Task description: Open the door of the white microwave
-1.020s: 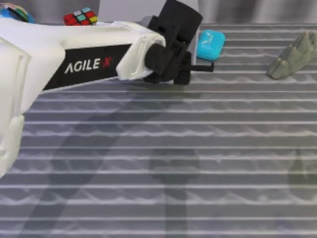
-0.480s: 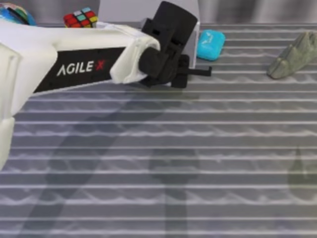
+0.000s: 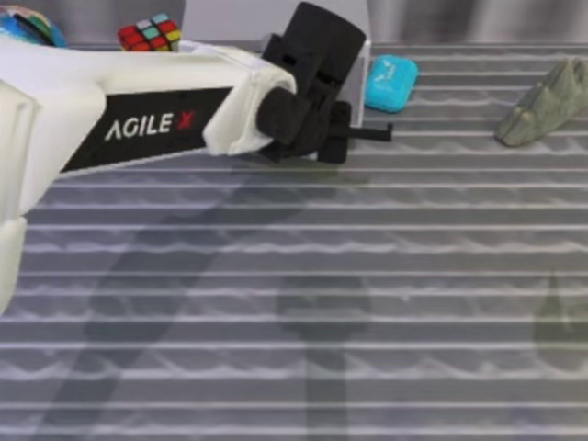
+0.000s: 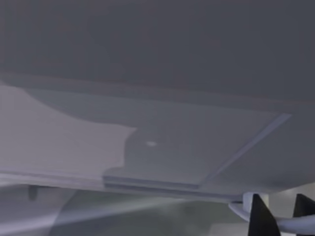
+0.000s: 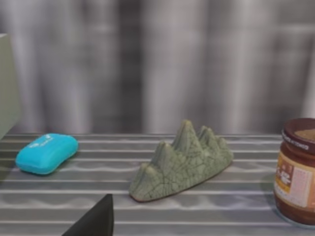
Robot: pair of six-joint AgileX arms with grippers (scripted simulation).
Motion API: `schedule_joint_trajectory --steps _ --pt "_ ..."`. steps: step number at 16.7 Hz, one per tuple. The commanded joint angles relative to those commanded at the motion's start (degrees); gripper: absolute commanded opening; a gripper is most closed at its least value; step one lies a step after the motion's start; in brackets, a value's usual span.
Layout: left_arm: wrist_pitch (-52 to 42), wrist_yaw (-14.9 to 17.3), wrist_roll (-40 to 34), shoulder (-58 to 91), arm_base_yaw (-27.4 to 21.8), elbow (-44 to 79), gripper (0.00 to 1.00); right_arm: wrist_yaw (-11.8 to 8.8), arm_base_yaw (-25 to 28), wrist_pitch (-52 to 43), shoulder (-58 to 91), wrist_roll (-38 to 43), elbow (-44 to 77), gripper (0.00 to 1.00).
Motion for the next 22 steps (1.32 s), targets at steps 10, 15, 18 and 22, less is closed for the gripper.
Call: schedule_joint_trajectory --steps 10,15,18,22 --pt "0.0 0.0 0.0 0.0 0.0 0.0 0.0 0.0 0.0 0.0 0.0 0.0 0.0 1.0" --pt "0.0 0.0 0.0 0.0 0.0 0.0 0.0 0.0 0.0 0.0 0.0 0.0 0.0 1.0" --pt "0.24 0.68 0.26 -0.2 -0.3 -0.41 0.0 0.0 0.0 0.0 0.0 0.0 0.0 1.0" --pt "1.68 1.83 2.22 -1.82 0.34 -2.56 0.0 0.0 0.0 0.0 0.0 0.0 0.0 1.0"
